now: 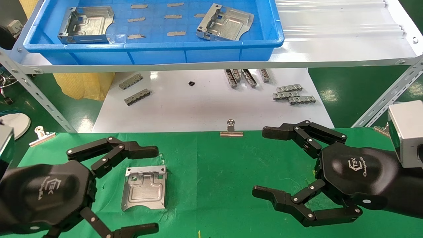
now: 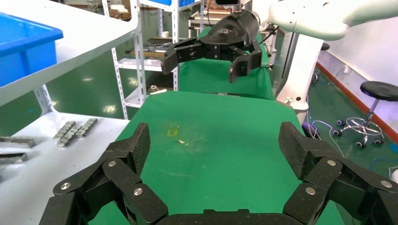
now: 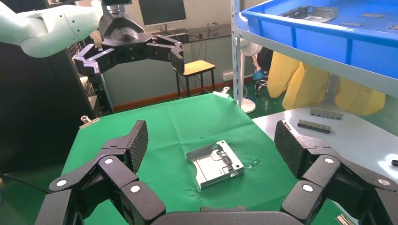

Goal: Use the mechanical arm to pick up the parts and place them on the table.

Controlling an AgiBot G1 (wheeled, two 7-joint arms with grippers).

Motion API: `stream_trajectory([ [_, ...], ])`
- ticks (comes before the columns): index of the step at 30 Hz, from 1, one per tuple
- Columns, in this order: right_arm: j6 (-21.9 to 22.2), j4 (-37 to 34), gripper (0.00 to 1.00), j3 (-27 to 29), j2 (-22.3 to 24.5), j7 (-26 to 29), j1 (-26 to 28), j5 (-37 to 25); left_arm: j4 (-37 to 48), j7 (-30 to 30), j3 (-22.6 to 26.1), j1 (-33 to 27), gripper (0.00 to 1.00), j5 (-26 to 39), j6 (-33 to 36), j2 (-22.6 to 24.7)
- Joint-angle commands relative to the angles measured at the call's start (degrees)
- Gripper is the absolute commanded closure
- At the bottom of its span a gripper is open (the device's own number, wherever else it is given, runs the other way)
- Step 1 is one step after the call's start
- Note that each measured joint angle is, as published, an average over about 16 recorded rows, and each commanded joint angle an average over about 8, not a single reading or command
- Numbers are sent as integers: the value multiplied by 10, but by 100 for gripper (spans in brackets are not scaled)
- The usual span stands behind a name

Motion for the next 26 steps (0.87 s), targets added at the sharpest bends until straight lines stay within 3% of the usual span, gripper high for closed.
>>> stream_trajectory([
  [1, 0, 0, 0, 0, 0, 0, 0, 0, -2, 0, -1, 1, 0, -1, 0, -1],
  [26, 0, 0, 0, 0, 0, 0, 0, 0, 14, 5, 5, -7, 0, 4, 1, 4],
])
